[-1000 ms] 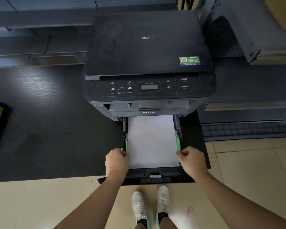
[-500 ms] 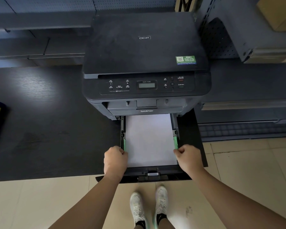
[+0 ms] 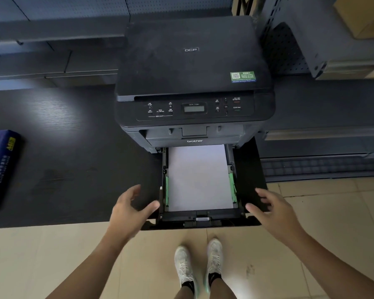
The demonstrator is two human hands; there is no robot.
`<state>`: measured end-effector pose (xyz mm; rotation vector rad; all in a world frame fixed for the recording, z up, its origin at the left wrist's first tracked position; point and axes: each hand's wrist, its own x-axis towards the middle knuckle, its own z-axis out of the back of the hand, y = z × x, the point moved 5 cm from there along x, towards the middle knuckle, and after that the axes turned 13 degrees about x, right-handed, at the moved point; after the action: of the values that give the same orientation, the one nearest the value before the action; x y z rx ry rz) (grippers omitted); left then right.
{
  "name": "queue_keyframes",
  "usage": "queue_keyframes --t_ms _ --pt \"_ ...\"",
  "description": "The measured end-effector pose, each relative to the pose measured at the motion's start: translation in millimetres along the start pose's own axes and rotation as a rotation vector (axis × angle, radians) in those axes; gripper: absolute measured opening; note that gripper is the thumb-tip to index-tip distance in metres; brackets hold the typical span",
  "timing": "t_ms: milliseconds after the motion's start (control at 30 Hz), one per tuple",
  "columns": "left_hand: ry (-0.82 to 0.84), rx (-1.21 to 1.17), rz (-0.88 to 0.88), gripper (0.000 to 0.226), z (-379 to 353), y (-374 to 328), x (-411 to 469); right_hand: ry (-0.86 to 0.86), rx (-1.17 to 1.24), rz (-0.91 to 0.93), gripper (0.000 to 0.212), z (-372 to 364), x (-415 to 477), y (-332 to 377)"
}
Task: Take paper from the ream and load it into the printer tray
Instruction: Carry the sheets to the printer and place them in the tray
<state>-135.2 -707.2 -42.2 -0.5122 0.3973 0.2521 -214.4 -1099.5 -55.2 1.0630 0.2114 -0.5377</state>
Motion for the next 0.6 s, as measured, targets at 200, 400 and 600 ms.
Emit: queue_keyframes --t_ms 200,400,600 --pt "0.147 -0.118 0.143 0.127 -31 49 -43 0.057 0.074 -0.239 0.098 -16 -43 -47" --pt "0.083 -0.288 0.307 0.106 -65 48 -48 -0.137 0.269 -0.222 0.04 -45 -45 -53" --pt "0.042 -0.321 0.321 0.093 -62 37 -39 -0.167 0.377 -0.17 0.038 -41 -35 -40"
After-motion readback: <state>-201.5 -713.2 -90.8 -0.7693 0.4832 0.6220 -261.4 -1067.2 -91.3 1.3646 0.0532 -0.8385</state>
